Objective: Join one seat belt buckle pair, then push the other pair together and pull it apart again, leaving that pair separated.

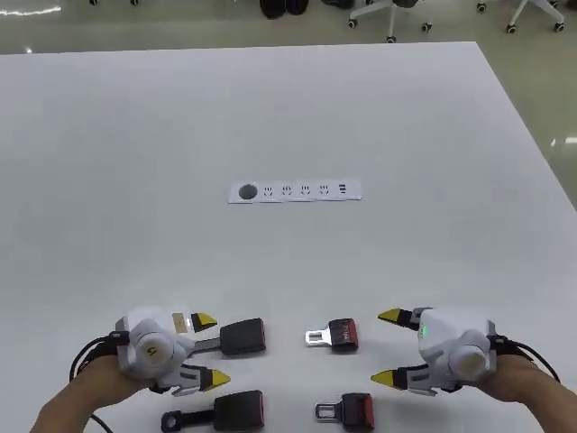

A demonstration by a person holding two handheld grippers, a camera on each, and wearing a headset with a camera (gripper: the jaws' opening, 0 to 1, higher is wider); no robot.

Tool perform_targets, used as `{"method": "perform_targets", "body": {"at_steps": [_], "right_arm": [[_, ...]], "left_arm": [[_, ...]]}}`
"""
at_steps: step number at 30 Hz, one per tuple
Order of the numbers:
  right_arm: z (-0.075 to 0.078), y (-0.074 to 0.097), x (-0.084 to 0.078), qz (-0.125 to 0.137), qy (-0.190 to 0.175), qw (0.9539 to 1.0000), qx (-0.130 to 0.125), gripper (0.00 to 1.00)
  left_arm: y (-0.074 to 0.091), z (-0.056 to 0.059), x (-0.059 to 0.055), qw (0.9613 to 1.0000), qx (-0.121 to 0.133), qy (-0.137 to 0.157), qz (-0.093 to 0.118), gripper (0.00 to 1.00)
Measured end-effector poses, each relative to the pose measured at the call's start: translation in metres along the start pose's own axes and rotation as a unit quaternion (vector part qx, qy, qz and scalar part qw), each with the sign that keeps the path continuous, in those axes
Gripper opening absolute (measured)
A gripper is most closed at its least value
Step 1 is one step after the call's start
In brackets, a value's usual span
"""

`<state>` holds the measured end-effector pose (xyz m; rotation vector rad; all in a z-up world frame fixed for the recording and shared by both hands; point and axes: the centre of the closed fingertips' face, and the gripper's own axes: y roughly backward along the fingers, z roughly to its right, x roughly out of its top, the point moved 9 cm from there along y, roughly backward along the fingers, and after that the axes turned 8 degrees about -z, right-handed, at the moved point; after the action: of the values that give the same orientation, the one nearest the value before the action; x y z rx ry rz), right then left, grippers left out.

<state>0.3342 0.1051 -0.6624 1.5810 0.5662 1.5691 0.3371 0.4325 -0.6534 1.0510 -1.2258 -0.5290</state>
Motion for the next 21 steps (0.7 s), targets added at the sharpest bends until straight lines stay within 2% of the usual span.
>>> {"method": "perform_targets", "body": {"at_steps": [3, 13, 21], "right_arm": [[0.003, -0.004, 0.001, 0.001, 0.003, 1.0, 0.001, 0.52], [0.014, -0.024, 0.008, 0.014, 0.009, 0.9999, 0.002, 0.46], [0.019, -0.042, 0.01, 0.002, 0.025, 0.9996, 0.011, 0.42]], "left_arm": [[-0.005, -0.003, 0.003, 1.0, -0.002, -0.003, -0.006, 0.51], [-0.022, -0.016, -0.001, 0.9997, -0.005, -0.004, -0.023, 0.46], [-0.036, -0.023, -0.001, 0.9989, -0.013, -0.018, -0.041, 0.4]]}}
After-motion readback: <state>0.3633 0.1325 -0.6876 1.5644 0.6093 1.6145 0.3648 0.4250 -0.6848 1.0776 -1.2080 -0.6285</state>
